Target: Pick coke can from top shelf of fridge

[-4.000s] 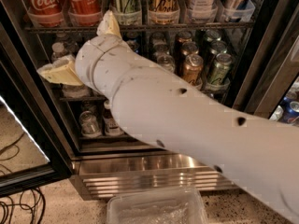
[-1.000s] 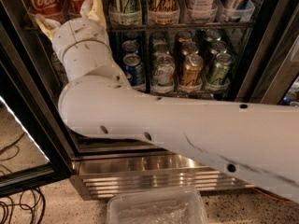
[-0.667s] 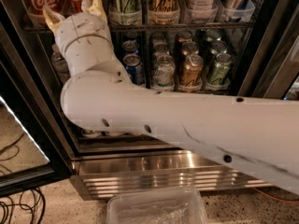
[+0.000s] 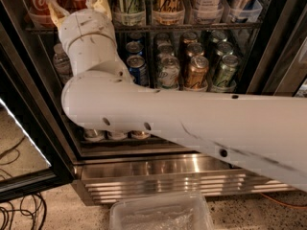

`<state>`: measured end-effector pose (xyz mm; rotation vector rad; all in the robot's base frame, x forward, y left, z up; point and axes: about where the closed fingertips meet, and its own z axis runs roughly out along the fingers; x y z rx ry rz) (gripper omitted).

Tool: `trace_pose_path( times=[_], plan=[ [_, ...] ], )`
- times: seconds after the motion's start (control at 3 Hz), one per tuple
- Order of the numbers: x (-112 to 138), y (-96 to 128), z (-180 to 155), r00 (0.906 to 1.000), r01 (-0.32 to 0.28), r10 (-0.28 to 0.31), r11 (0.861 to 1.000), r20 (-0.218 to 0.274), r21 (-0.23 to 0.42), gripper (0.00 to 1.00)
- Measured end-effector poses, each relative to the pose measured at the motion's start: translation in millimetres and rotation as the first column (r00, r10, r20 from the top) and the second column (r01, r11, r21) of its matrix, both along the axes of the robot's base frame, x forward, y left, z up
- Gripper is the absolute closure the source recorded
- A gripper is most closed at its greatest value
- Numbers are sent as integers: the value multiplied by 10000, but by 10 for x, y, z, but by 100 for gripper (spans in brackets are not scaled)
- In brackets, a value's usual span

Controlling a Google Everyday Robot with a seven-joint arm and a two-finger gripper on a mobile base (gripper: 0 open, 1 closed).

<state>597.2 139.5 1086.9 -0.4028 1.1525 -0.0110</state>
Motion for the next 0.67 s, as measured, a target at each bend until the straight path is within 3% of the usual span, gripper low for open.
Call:
trace_pose_path(
  times=[0.67],
  plan=[
    [132,84,27,9998,-181,174,9974,99,696,32]
  ],
)
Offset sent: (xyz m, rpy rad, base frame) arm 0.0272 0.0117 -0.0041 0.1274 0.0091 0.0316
